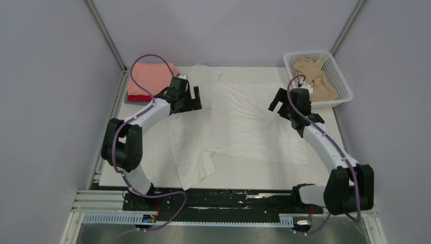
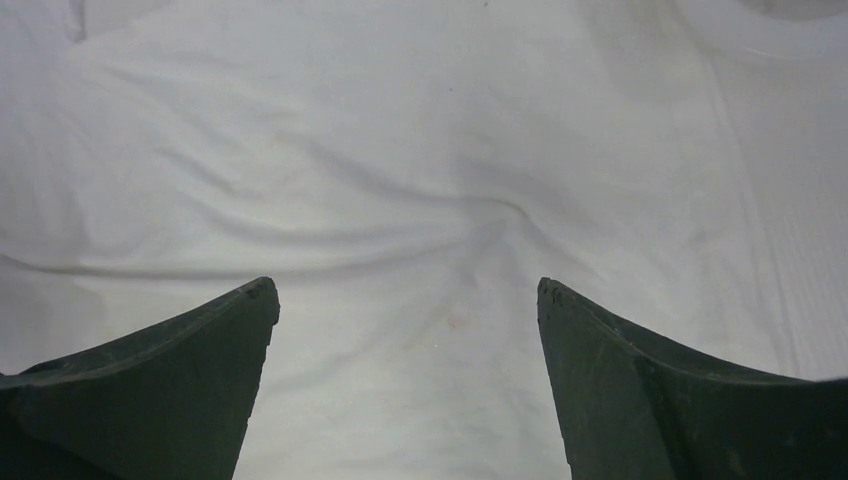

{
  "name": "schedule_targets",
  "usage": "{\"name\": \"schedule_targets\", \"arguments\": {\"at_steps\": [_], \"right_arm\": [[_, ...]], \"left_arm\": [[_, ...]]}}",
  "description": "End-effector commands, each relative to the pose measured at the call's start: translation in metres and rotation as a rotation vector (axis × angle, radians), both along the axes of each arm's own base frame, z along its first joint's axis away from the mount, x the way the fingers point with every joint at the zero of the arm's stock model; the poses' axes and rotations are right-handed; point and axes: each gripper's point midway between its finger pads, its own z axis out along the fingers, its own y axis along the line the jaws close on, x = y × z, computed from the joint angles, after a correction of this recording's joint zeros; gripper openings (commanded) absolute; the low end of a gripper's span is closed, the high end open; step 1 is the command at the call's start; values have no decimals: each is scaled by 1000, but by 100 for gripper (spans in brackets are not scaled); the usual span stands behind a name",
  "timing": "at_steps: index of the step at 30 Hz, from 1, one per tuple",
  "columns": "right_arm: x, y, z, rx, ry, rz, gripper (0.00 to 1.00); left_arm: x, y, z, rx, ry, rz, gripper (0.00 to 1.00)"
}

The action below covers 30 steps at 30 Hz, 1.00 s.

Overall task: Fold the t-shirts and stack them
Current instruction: Flatten out the tshirt, then grab the side of the flattened tshirt closest away from the robot with both arms

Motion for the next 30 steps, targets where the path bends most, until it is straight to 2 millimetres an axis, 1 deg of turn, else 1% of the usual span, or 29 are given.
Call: {"name": "schedule_targets", "arguments": {"at_steps": [1,2,3,4,5,6,7,8,12,13,14,15,17,18,19,20,23,25,26,27,30], "right_arm": [[-39,-21,8,20,-65,-121,100],[-46,-25,9,22,-80,-146,100],[-52,-29,10,31,-94,-174,100],[-57,-32,13,40,-115,-188,100],[-61,-32,14,44,-122,-189,100],[-64,-32,14,47,-128,-184,100],[-67,-31,15,45,-133,-172,100],[-69,-31,15,42,-137,-161,100],[-73,-31,11,39,-133,-152,100],[-73,-30,11,42,-131,-148,100],[-72,-29,11,43,-130,-142,100],[-72,-28,11,44,-127,-135,100],[-72,-26,8,47,-118,-128,100],[-71,-26,7,44,-114,-128,100],[-71,-26,5,41,-107,-127,100],[-71,-27,4,39,-104,-129,100],[-71,-27,1,36,-95,-134,100],[-70,-27,0,35,-89,-136,100],[-70,-28,-1,34,-85,-137,100],[-70,-28,-2,32,-82,-136,100],[-69,-28,-5,28,-72,-135,100]], "left_arm": [[-54,-28,61,17,-148,-54,100],[-73,-24,63,42,-165,-44,100],[-94,-38,61,38,-158,-85,100],[-122,-48,59,21,-154,-127,100],[-136,-52,65,-5,-169,-148,100],[-162,-58,48,-12,-120,-196,100],[-179,-55,43,-19,-106,-211,100],[-198,-56,35,-14,-70,-223,100],[-263,-39,1,38,53,-254,100],[-273,-33,-5,55,75,-254,100],[-289,-27,-11,80,117,-255,99],[-296,-21,-16,102,128,-248,98],[-314,-13,-25,117,176,-249,93],[-321,-13,-29,111,197,-251,89],[-331,-12,-36,100,229,-255,87],[-334,-13,-39,91,242,-258,82],[-351,-9,-57,83,313,-256,74],[-355,-4,-65,107,339,-247,72],[-355,-2,-67,121,345,-240,69],[-354,2,-69,152,346,-227,69],[-350,6,-75,209,351,-207,64]]}}
